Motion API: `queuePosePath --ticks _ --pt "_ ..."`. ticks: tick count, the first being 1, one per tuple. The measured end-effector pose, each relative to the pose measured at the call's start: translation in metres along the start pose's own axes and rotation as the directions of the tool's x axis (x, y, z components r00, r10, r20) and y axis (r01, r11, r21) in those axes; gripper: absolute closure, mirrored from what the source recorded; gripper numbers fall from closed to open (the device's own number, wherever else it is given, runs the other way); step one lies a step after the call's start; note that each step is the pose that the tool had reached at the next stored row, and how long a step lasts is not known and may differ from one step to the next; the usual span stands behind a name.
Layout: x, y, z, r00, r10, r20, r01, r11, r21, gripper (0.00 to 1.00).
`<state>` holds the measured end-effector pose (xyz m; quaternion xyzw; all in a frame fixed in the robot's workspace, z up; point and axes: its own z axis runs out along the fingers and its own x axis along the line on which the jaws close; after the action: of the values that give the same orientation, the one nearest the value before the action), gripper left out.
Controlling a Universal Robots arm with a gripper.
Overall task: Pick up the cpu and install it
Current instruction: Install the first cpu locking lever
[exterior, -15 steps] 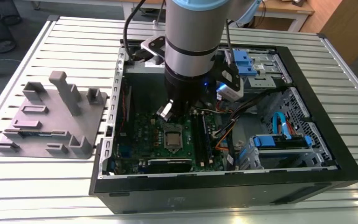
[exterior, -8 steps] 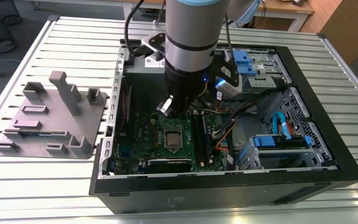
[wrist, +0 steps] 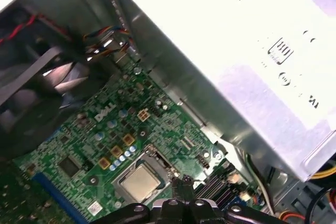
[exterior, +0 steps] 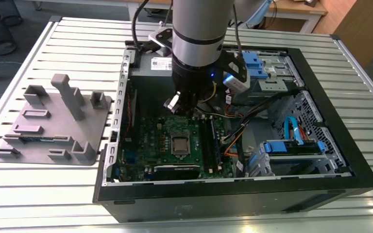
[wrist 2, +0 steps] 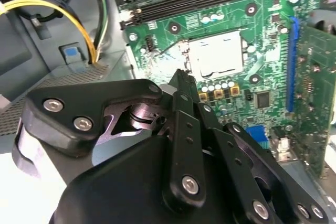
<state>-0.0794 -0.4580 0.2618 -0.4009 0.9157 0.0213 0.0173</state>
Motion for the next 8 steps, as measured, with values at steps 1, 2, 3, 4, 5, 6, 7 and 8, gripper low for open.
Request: queuePosePath --ticks 1,2,3,4,5,6,7,8 --pt "-0.0013 0.0006 0.0001 1.0 0.0 0.0 0.0 1.0 0.0 0.89" --pt "-0.0027 0.001 0.0002 1.0 0.0 0.0 0.0 1.0 0.0 0.89" --pt "-0.004 0.0014 0.0003 1.0 0.0 0.0 0.0 1.0 0.0001 0.89" --pt "-0.0054 0.0018 0.0005 1.0 0.0 0.0001 0.0 1.0 0.0001 0.89" --pt "-0.0067 0.0019 0.0005 1.0 0.0 0.0 0.0 1.0 0.0 0.89" --pt "-0.0082 0.002 0.0007 1.0 0.0 0.0 0.0 1.0 0.0 0.89" --pt "-0.0097 0.0022 0.0008 1.0 0.0 0.0001 0.0 1.0 0.0 0.89" --pt "-0.0111 0.0024 0.0009 1.0 0.0 0.0 0.0 1.0 0.0 0.89"
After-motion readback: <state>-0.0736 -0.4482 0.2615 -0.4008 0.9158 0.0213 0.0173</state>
